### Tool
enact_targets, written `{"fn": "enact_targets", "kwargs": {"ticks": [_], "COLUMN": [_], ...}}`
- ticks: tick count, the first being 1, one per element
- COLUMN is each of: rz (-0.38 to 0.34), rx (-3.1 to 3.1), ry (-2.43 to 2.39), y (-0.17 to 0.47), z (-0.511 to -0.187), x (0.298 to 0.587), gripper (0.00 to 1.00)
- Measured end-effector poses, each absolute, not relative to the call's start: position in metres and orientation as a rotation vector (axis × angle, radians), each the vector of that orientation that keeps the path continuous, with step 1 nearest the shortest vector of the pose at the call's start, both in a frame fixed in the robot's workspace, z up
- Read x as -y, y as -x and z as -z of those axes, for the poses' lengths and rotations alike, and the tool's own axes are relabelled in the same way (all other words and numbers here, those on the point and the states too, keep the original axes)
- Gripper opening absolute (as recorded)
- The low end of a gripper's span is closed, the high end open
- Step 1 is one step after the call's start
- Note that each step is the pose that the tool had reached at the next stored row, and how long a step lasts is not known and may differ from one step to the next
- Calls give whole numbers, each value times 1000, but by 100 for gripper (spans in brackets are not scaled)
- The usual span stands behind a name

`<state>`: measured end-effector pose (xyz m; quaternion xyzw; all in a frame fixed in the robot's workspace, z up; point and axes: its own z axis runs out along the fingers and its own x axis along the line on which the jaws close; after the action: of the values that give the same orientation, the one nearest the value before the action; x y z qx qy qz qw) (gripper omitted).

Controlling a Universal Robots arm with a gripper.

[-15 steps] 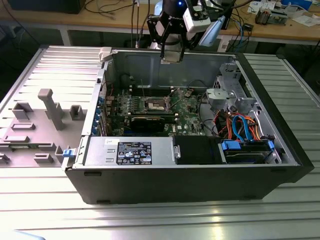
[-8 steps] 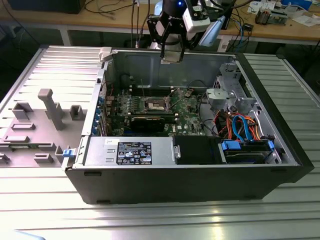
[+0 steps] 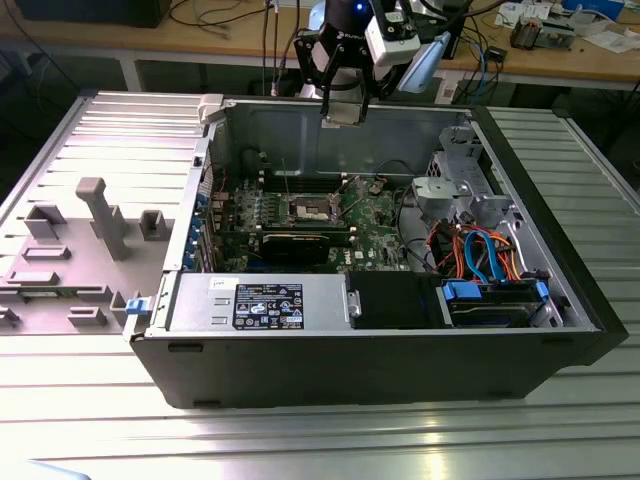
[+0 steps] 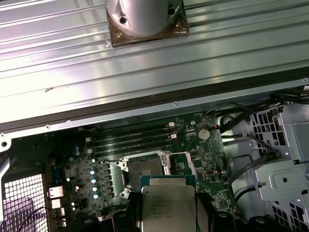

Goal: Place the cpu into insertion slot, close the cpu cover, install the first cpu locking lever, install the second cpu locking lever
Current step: 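Place the cpu into insertion slot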

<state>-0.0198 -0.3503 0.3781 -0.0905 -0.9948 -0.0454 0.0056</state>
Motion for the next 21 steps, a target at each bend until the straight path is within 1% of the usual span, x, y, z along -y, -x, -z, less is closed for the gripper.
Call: {"fn": "enact_targets", "kwargs": {"ticks": [21], "rz": [143], "rx": [3108], "ry": [364], "y": [25], "z": [-375], "x": [350], "gripper": [55]}}
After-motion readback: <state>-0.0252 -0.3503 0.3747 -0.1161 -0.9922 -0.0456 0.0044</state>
